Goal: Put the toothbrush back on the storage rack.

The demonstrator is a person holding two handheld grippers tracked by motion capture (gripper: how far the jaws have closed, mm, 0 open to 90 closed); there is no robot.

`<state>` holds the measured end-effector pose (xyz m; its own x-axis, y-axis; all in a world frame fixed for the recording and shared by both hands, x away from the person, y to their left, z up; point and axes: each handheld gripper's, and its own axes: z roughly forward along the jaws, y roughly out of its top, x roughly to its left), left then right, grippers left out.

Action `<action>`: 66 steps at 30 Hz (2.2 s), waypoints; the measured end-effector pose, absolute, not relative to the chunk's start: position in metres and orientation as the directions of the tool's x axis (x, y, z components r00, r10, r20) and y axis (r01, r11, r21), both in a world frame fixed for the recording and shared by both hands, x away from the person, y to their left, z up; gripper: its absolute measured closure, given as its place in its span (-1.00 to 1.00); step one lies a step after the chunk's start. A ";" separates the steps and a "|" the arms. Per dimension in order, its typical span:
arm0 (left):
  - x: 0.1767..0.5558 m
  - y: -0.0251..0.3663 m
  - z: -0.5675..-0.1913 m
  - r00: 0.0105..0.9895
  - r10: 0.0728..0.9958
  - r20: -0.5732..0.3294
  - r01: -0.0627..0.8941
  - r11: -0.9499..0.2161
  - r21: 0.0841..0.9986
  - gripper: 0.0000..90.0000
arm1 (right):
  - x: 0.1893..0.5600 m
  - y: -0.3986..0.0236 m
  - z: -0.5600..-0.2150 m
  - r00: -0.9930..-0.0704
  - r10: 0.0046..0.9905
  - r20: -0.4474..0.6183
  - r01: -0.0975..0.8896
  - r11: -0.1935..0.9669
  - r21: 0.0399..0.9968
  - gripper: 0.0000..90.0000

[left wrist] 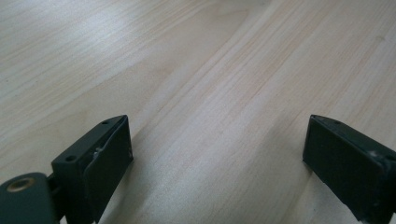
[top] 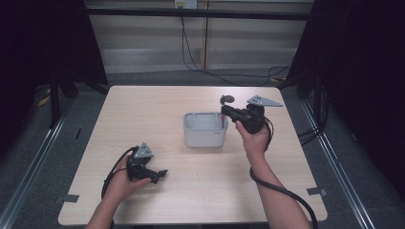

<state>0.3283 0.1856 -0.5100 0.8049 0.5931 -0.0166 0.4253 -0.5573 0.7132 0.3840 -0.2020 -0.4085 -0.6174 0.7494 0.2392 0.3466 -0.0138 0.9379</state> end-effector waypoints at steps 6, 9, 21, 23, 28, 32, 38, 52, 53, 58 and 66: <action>0.328 0.186 -0.510 0.804 0.594 -0.016 0.425 -0.557 0.713 -0.83 | 0.382 -0.203 -0.412 -0.620 0.749 0.236 0.341 -0.014 0.940 0.85; 0.328 0.186 -0.510 0.805 0.593 -0.017 0.425 -0.557 0.713 -0.83 | 0.381 -0.202 -0.414 -0.619 0.750 0.234 0.342 -0.010 0.940 0.85; 0.328 0.186 -0.510 0.805 0.593 -0.017 0.425 -0.557 0.713 -0.83 | 0.376 -0.205 -0.420 -0.619 0.752 0.228 0.336 -0.009 0.942 0.85; 0.328 0.186 -0.510 0.805 0.592 -0.017 0.425 -0.558 0.713 -0.83 | 0.376 -0.205 -0.421 -0.617 0.753 0.228 0.336 -0.010 0.942 0.85; 0.328 0.186 -0.510 0.805 0.593 -0.020 0.427 -0.556 0.713 -0.83 | 0.374 -0.205 -0.421 -0.620 0.752 0.224 0.332 -0.007 0.943 0.85; 0.328 0.186 -0.510 0.805 0.593 -0.017 0.425 -0.557 0.713 -0.83 | 0.373 -0.205 -0.423 -0.619 0.753 0.223 0.333 -0.006 0.943 0.85; 0.328 0.186 -0.510 0.805 0.593 -0.018 0.426 -0.557 0.713 -0.83 | 0.371 -0.206 -0.423 -0.620 0.755 0.213 0.329 0.004 0.944 0.85; 0.328 0.186 -0.510 0.805 0.593 -0.018 0.426 -0.557 0.713 -0.83 | 0.368 -0.208 -0.424 -0.627 0.757 0.183 0.323 0.039 0.946 0.85; 0.328 0.186 -0.510 0.806 0.591 -0.016 0.424 -0.559 0.712 -0.83 | 0.367 -0.207 -0.424 -0.628 0.757 0.181 0.323 0.042 0.945 0.85; 0.328 0.186 -0.510 0.805 0.593 -0.017 0.425 -0.557 0.713 -0.83 | 0.366 -0.206 -0.425 -0.630 0.756 0.175 0.323 0.050 0.945 0.85; 0.328 0.186 -0.510 0.805 0.593 -0.017 0.425 -0.557 0.713 -0.83 | 0.364 -0.205 -0.427 -0.633 0.755 0.170 0.322 0.058 0.945 0.85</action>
